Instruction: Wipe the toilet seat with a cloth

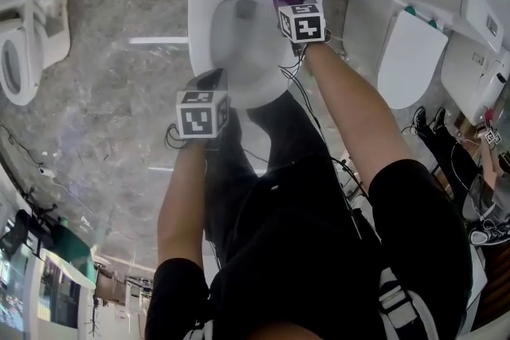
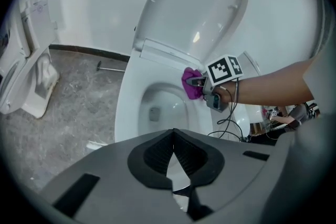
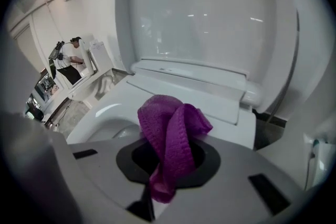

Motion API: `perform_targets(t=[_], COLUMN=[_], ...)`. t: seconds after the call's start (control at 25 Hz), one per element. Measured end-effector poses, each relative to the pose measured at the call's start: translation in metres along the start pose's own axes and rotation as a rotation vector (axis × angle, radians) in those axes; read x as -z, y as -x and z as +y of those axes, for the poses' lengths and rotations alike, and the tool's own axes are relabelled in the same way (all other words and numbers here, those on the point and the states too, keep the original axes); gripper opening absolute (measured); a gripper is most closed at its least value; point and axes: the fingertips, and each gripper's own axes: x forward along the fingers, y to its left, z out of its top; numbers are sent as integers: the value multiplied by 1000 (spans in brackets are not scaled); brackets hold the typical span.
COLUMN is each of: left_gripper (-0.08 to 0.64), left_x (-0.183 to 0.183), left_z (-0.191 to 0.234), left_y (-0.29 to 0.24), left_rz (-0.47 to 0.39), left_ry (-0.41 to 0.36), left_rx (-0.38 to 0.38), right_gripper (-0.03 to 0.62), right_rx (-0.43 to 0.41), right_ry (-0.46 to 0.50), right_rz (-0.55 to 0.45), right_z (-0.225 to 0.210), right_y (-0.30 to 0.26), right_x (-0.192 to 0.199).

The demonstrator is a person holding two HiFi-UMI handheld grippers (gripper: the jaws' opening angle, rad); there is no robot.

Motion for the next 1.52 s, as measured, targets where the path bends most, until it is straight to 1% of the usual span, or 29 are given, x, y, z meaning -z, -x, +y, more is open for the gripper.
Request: perform_targets(t=[0.08, 0.16, 0.28, 0.4, 0.52, 0.64, 0.8, 0.96, 1.12, 1.2, 1.32, 1.52], left_gripper=[8, 8, 8, 8, 8, 8, 8, 8, 8, 8, 8, 8], left_x=[-6, -13, -31, -54, -86, -113, -139, -143, -145, -150, -165, -201], left_z=[-2, -3, -9, -23, -36, -47, -59, -66, -72, -78, -91, -120], left_y=[8, 20, 40, 71, 114, 157, 216, 270, 301, 314, 342, 400], left_rz=[-6, -16, -60, -149, -241, -304, -364, -388, -395, -413, -474, -582], left_ry=[-6, -9, -19, -32, -56, -54, -71, -125, -154, -158, -185, -259], left_rx=[-8, -12, -20, -31, -52, -62, -58, -61, -67, -70, -72, -76], right_gripper=[54, 54, 54, 54, 54, 54, 54, 54, 54, 54, 54, 54], right_rx=[17, 15, -33, -72, -96, -102, -77, -53, -18, -7, 5, 42], right_ry=[-24, -42, -32, -15, -50, -87, -119, -161, -149, -136, -119, -88], right_rz=[35, 11, -98, -181, -267, -352, -443, -524, -613, -641, -675, -756], right_z=[-8, -6, 11, 35, 56, 71, 89, 106, 121, 133, 152, 171], right_y=[14, 33, 75, 128, 188, 250, 323, 373, 419, 441, 470, 509], right_x=[10, 5, -22, -43, -70, -99, -139, -171, -204, -218, -232, -260])
